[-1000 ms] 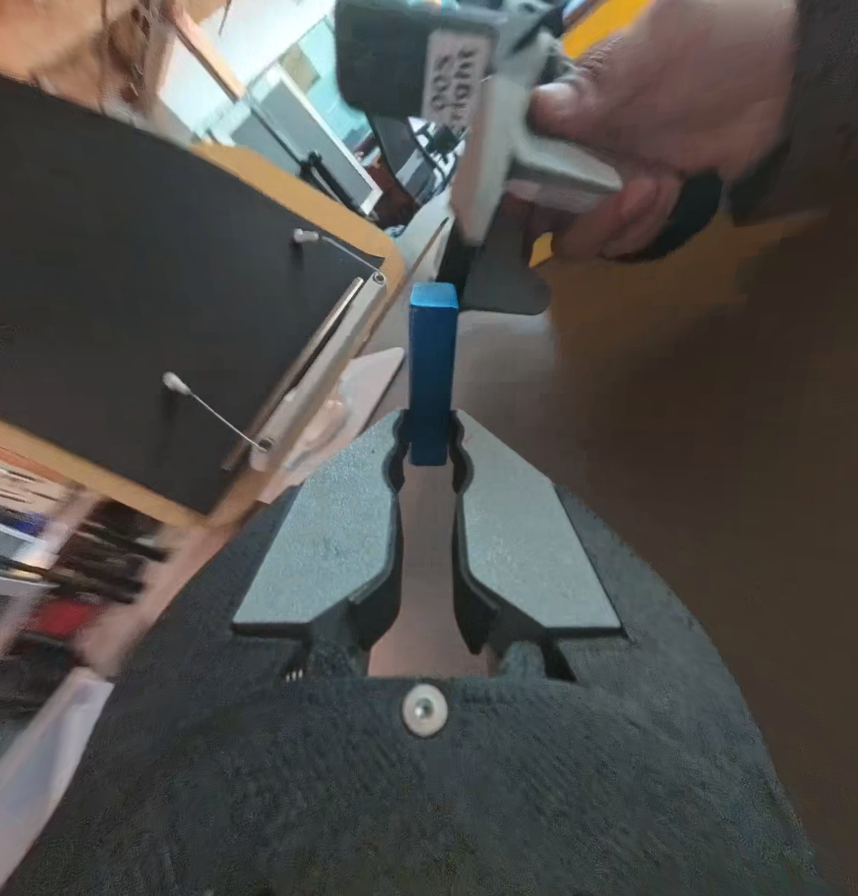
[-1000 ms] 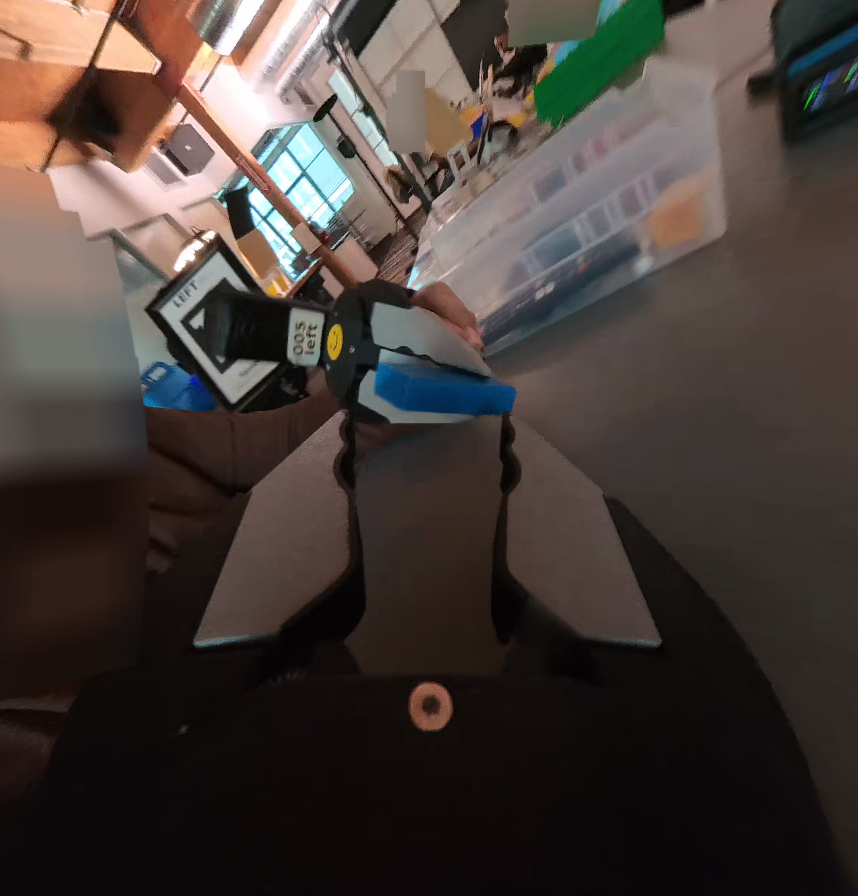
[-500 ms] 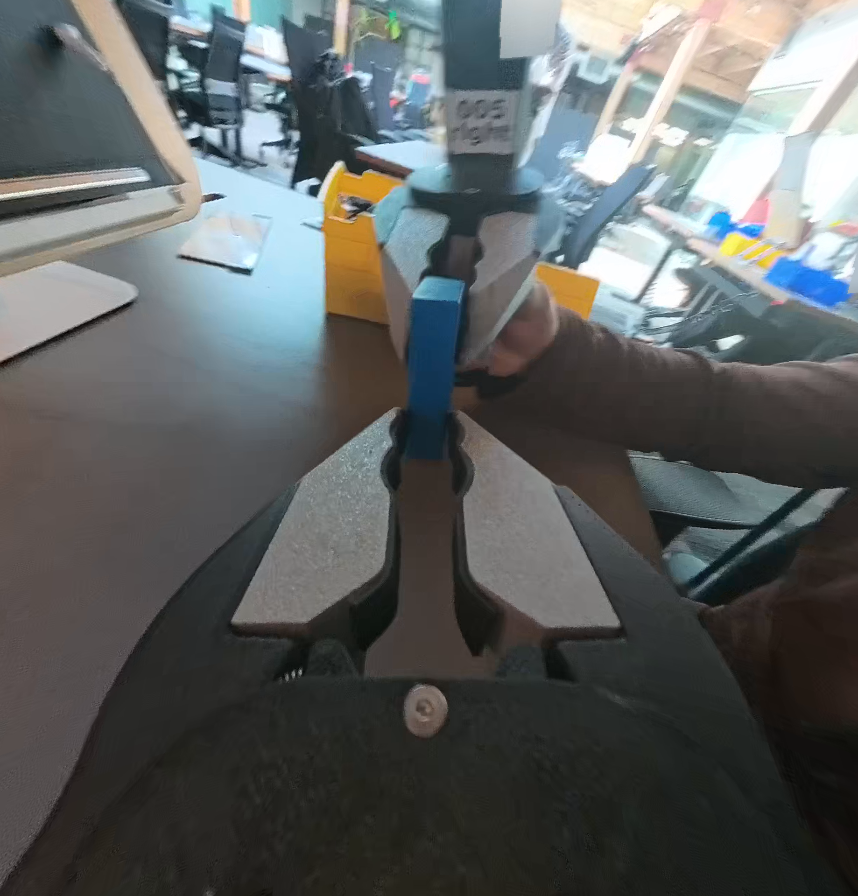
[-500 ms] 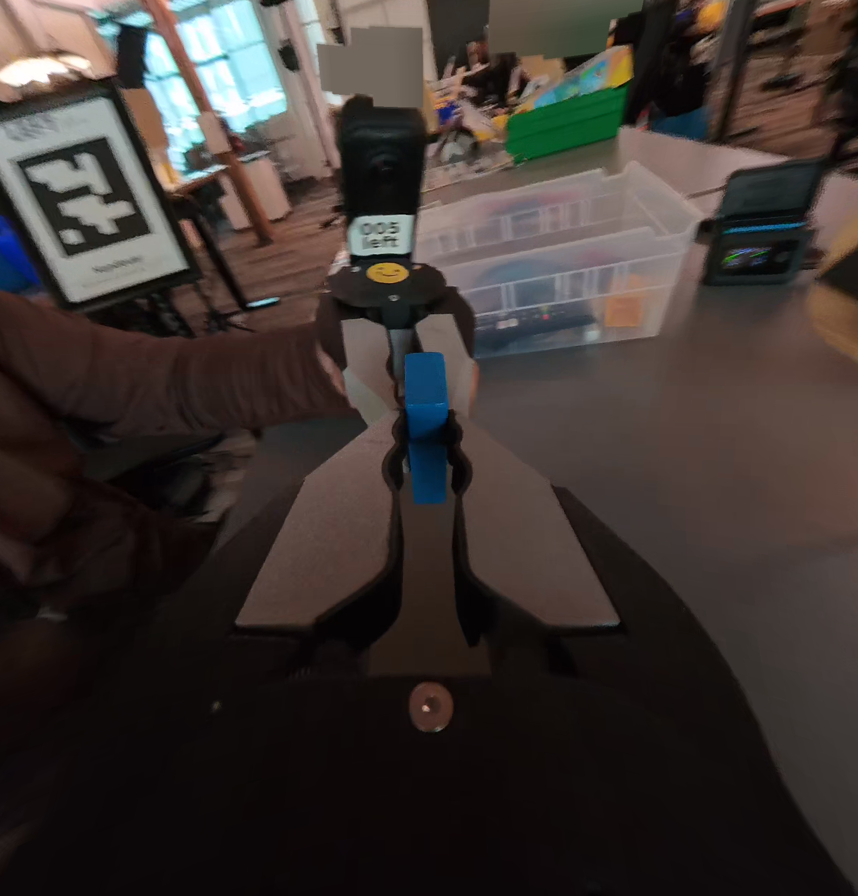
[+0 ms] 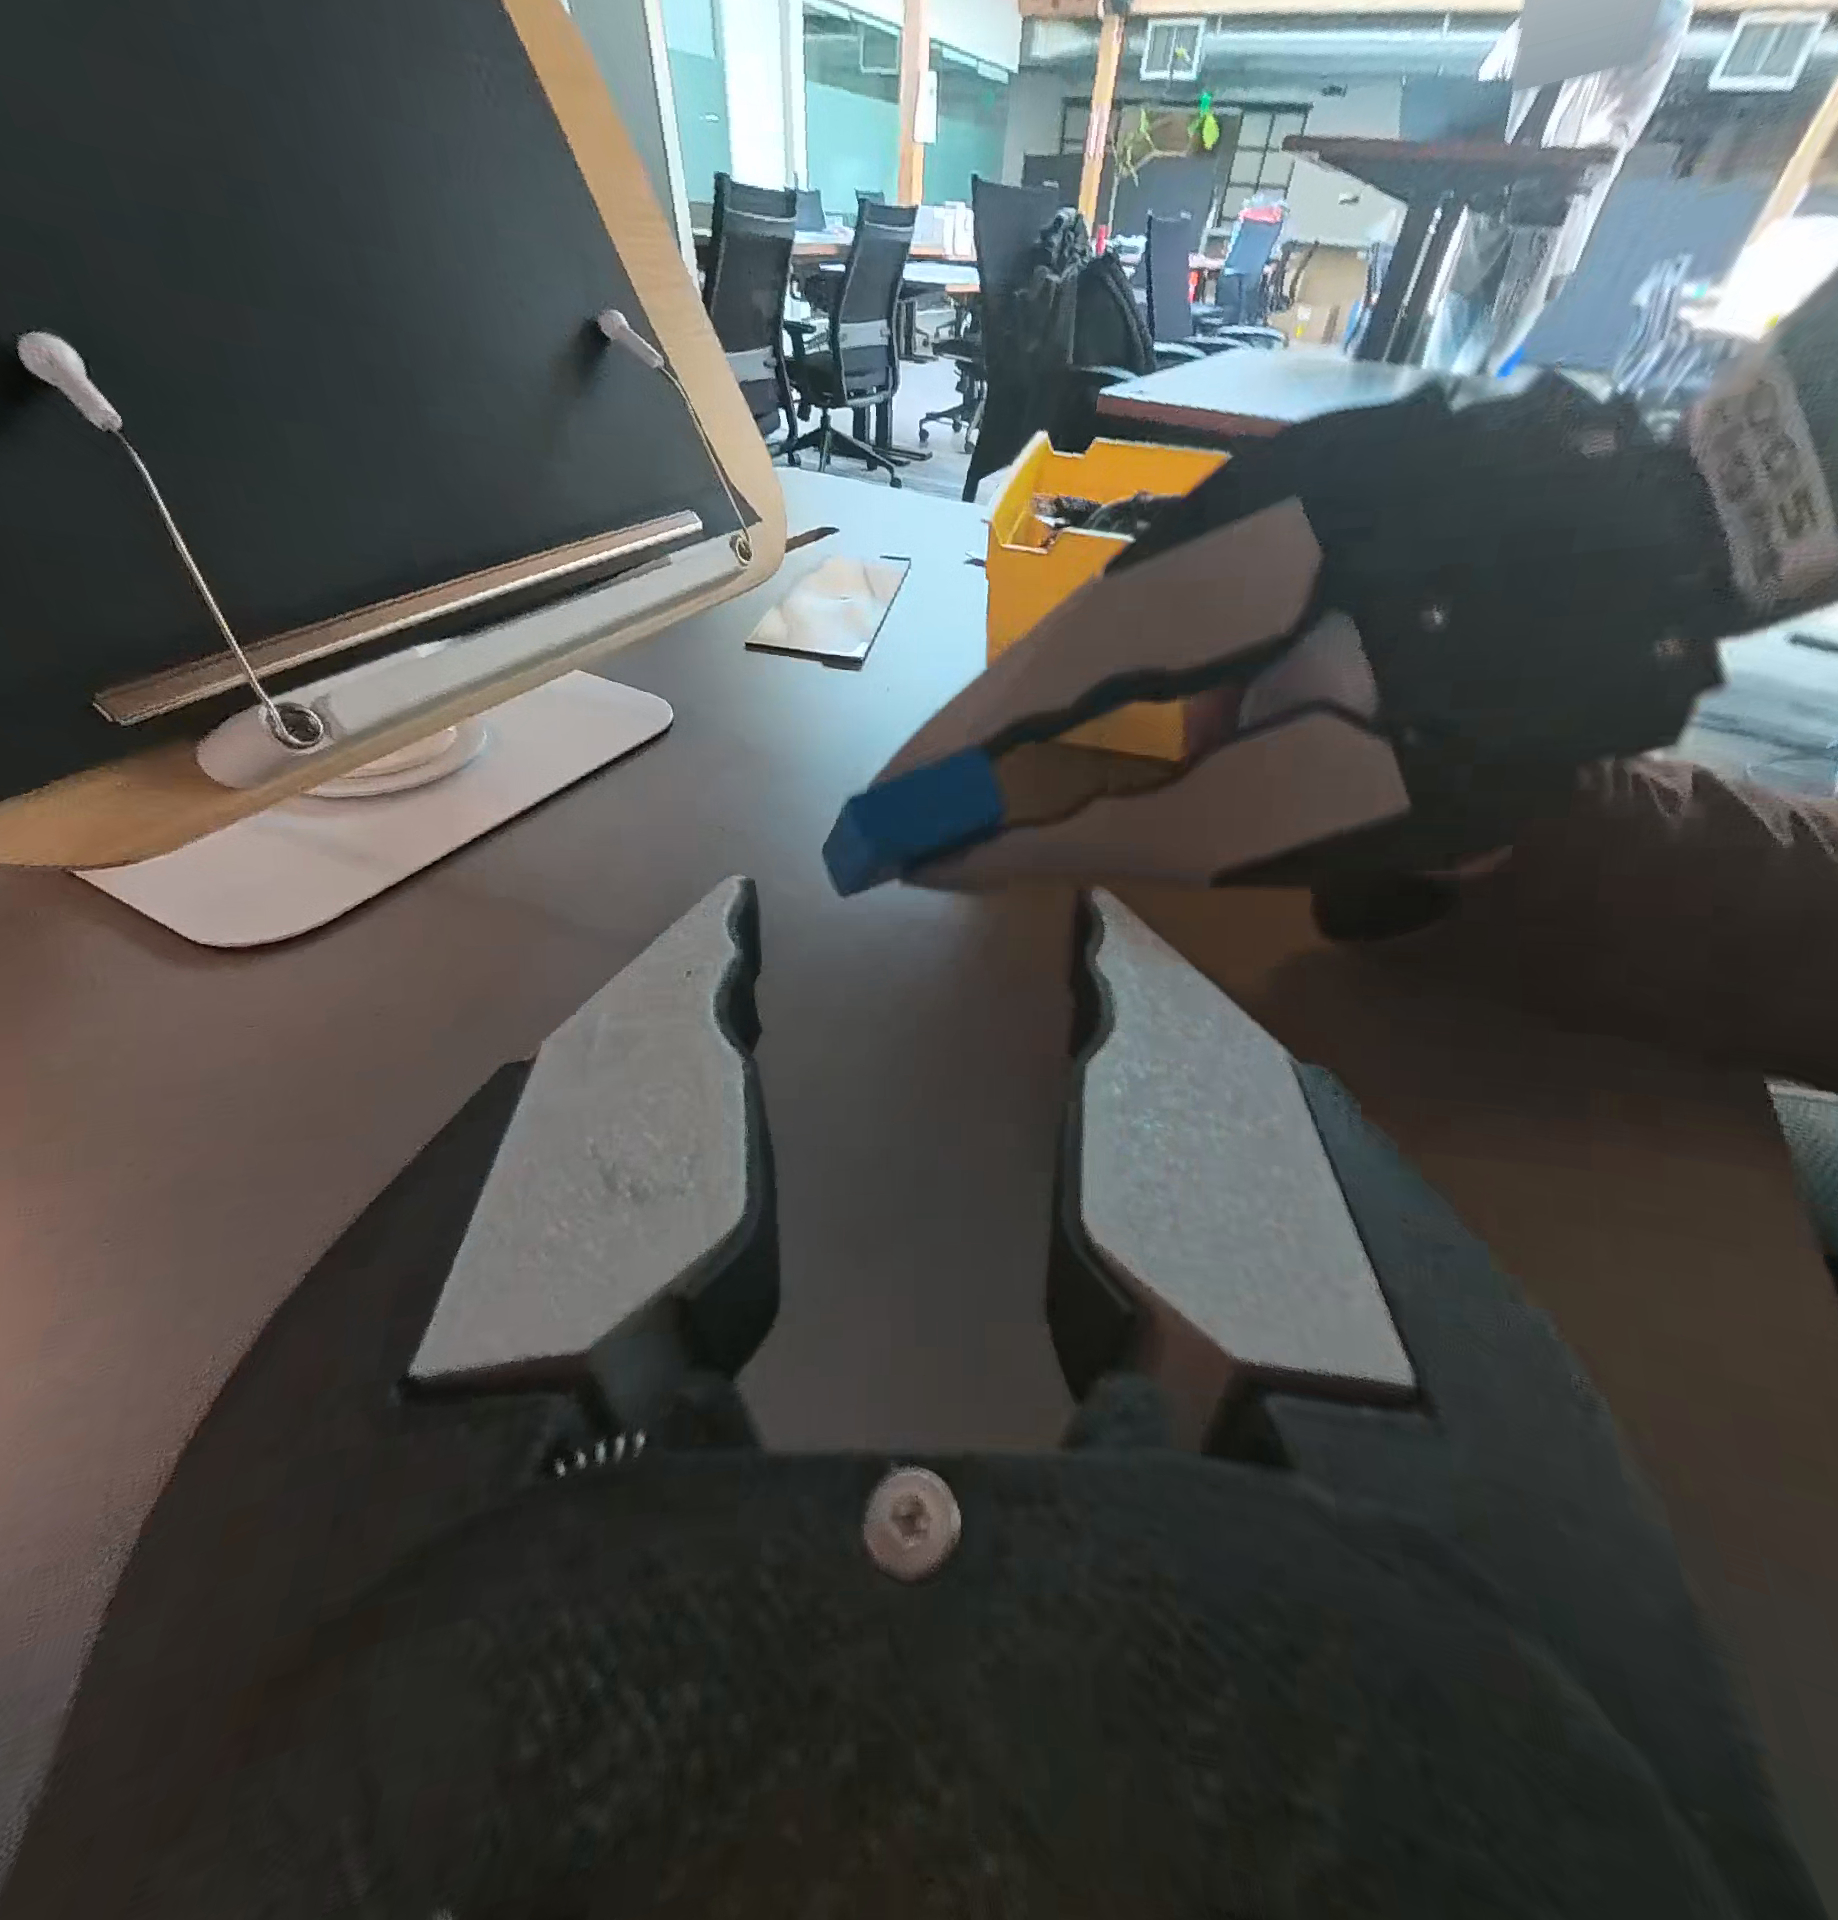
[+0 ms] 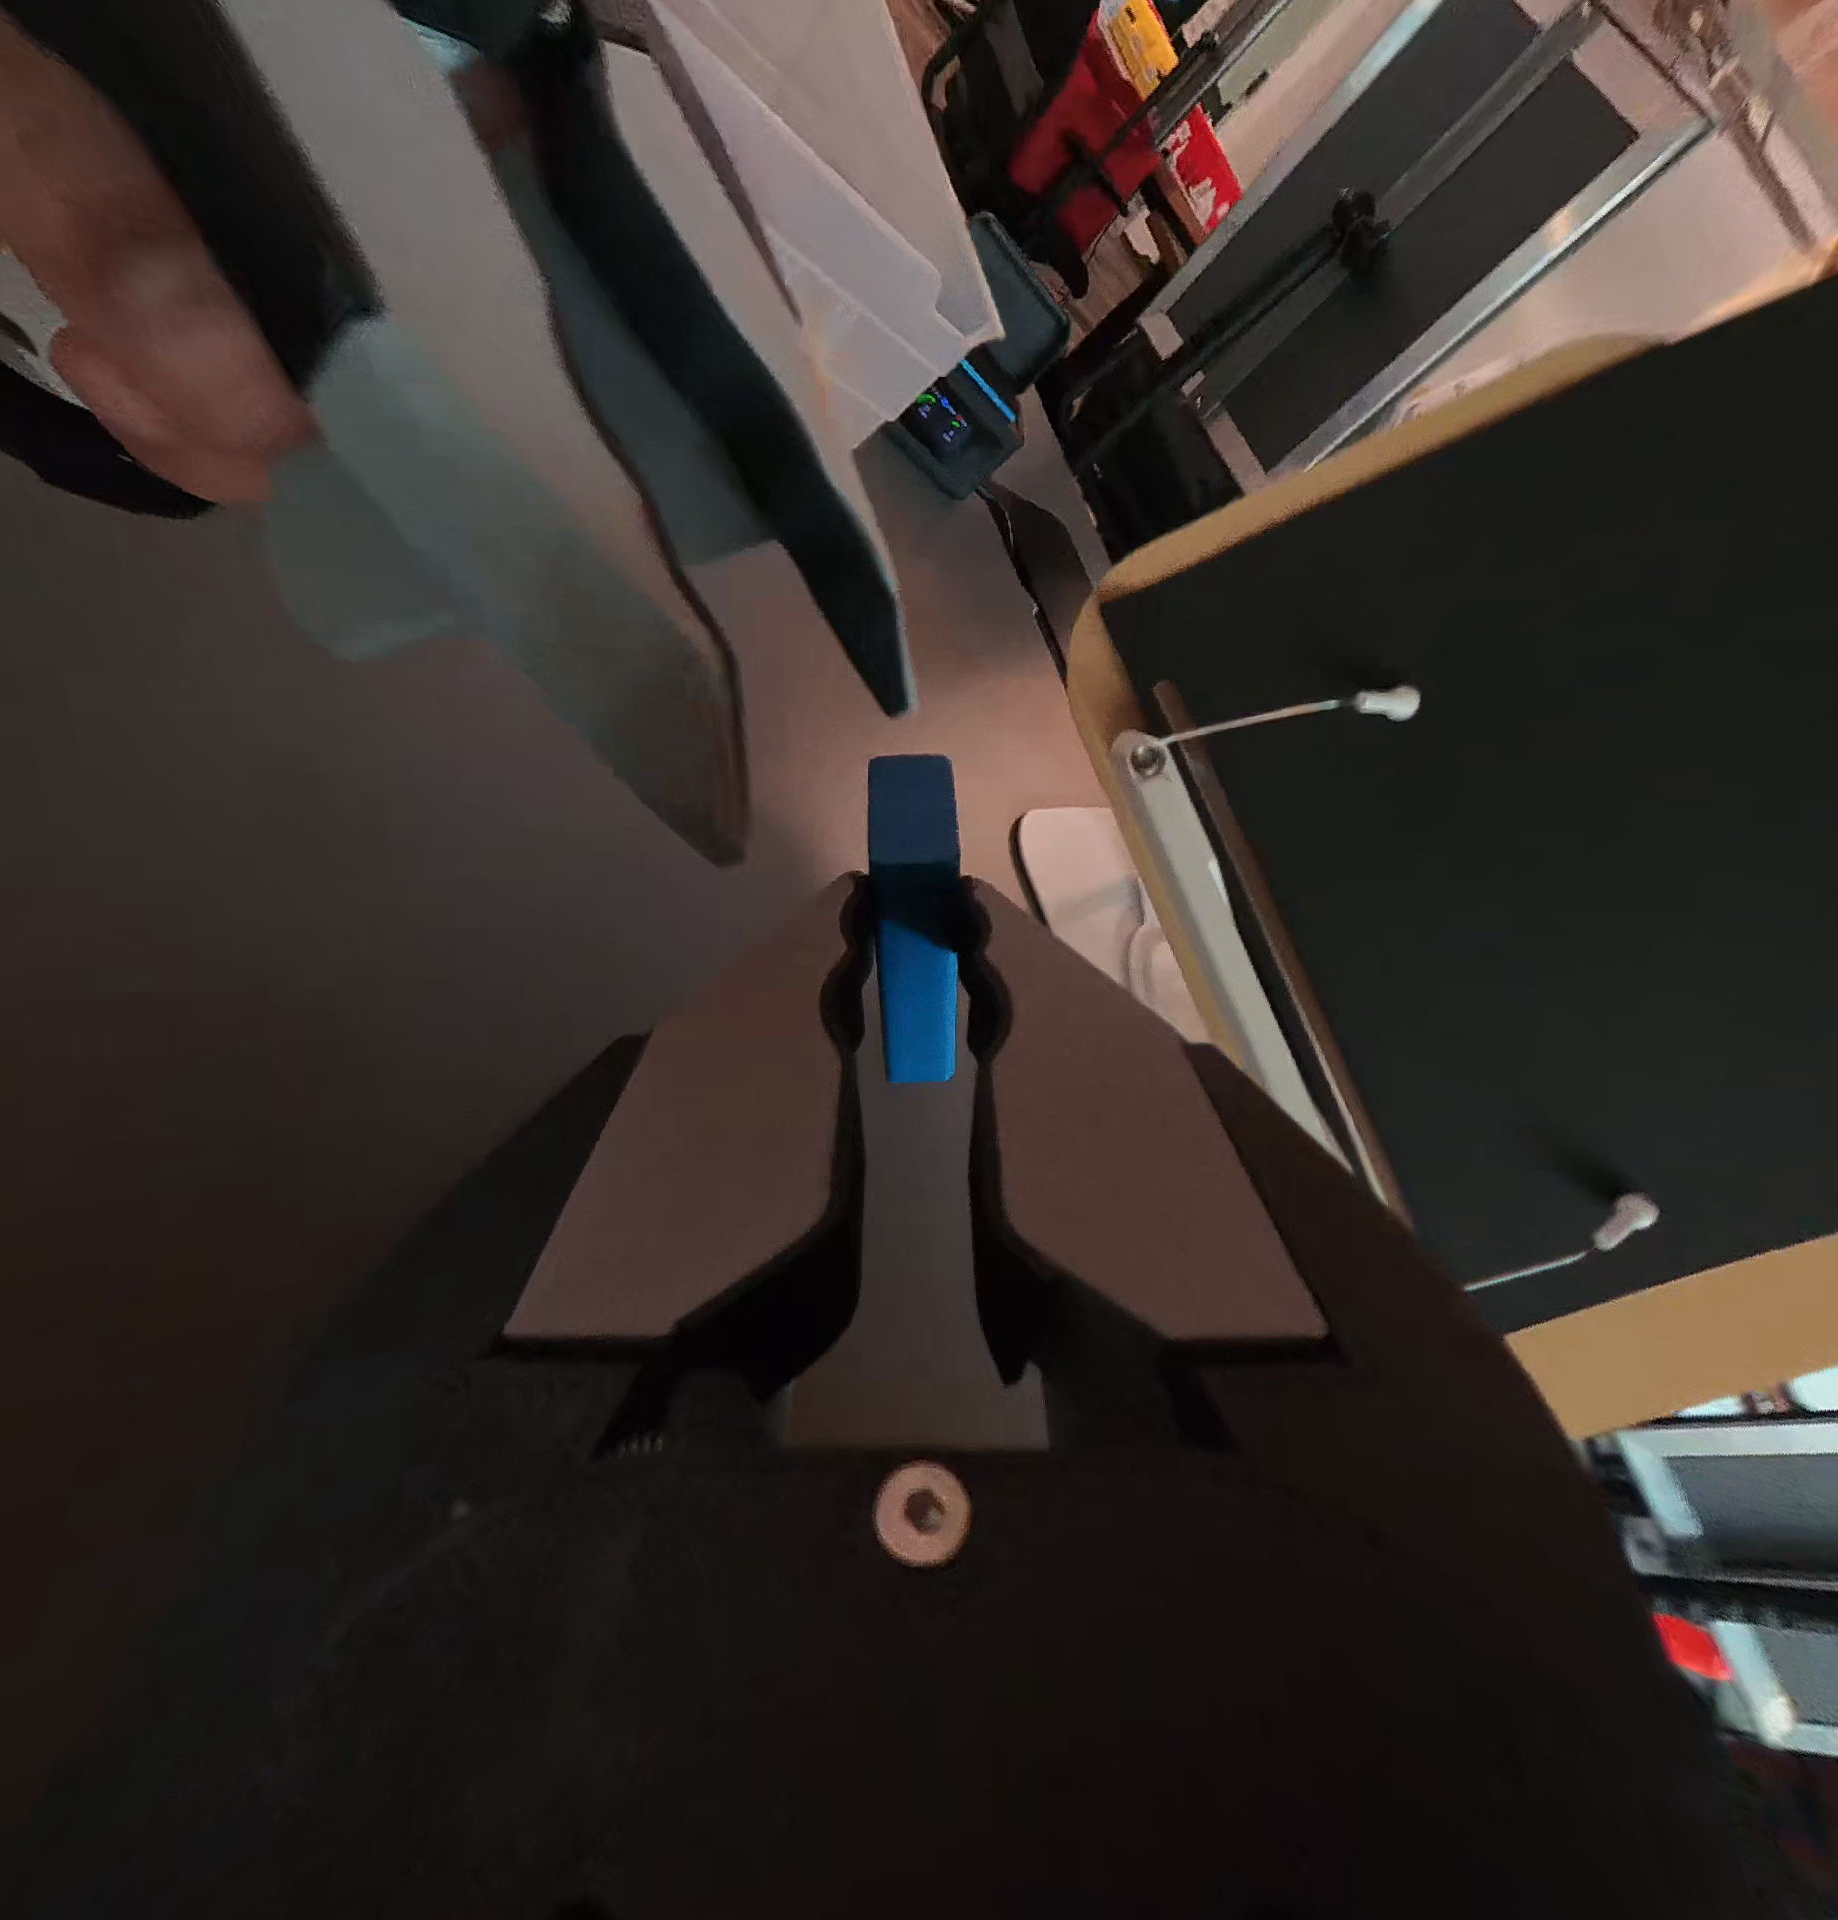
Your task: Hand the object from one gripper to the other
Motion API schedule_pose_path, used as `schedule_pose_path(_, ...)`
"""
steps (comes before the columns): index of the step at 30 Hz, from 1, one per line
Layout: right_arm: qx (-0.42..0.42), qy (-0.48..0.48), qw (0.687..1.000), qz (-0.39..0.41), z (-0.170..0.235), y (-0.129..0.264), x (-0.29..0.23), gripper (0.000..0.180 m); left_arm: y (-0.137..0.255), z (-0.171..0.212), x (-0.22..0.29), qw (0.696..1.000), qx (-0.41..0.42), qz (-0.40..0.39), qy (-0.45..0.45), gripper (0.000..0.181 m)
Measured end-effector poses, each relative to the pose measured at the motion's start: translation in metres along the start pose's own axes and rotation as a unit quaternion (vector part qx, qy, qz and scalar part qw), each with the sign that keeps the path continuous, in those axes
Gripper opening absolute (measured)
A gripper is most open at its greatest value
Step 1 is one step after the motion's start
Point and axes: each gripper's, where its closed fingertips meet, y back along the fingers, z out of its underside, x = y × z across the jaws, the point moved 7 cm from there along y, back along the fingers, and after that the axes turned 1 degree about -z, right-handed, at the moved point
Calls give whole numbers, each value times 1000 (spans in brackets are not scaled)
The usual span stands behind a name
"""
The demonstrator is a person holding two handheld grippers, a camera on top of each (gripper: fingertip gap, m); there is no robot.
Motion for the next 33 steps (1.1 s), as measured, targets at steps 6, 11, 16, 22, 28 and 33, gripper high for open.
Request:
schedule_pose_path(6, -10, 96, 994, 47, -10, -4, -14, 12, -1, -2, -1, 1000, 5, -21, 10, 42)
schedule_pose_path(11, -24, 135, 988, 75, -16, -6, -21, 12, -4, 2, -1, 999, -3, 0, 50, 42)
schedule_pose_path(16, -15, 154, 983, 94, -21, -7, -24, 12, -2, 2, -4, 998, -6, 14, 53, 30)
schedule_pose_path(22, 52, -137, 988, -55, -5, 2, 5, 26, 15, -11, -17, 995, 35, -69, -70, 30)
schedule_pose_path(28, 207, -473, 807, -288, 10, 8, 30, 51, 40, -41, 12, 952, 204, -64, -217, 30)
schedule_pose_path(33, 324, -576, 618, -426, -1, 15, 36, 54, 35, -39, 38, 916, 220, -84, -324, 30)
